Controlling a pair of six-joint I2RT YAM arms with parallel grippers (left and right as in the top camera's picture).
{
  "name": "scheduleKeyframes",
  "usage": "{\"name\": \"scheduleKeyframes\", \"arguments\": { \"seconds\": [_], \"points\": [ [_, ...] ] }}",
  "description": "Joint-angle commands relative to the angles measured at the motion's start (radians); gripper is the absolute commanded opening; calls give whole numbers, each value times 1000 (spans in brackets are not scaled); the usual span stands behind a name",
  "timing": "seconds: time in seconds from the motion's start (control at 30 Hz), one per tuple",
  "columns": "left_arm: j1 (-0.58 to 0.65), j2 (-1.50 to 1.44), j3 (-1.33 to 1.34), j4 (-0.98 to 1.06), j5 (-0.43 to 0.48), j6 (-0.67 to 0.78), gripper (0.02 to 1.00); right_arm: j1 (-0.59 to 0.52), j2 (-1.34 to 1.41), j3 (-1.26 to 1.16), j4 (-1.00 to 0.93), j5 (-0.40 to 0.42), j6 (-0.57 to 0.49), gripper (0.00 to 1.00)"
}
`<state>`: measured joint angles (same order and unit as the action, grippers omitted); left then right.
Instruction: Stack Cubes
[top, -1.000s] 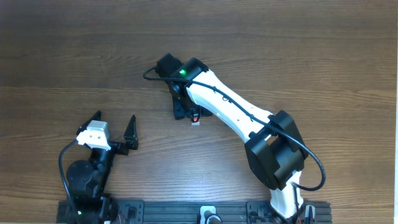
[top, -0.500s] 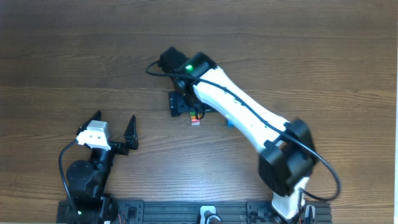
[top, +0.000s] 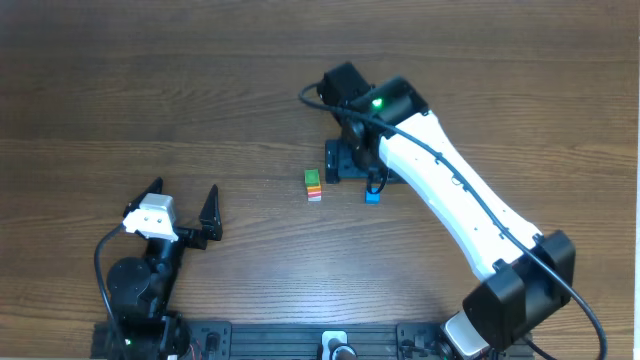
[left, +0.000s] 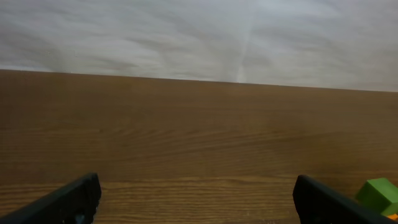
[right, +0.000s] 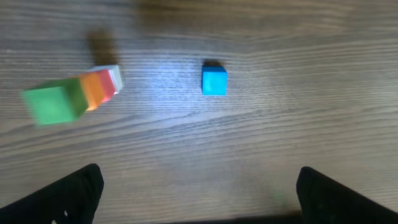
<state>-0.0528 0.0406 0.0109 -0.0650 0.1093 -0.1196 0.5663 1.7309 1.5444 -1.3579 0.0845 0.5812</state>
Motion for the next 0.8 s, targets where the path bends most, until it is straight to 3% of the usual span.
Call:
{"name": "scheduleKeyframes", "arguments": {
  "seconds": [0.03, 0.8],
  "points": [
    [5, 3, -5, -2, 13, 8, 1000, -21, 3, -138, 116, -30, -48, 991],
    [5, 3, -5, -2, 13, 8, 1000, -121, 26, -447, 500, -61, -135, 991]
  ]
}}
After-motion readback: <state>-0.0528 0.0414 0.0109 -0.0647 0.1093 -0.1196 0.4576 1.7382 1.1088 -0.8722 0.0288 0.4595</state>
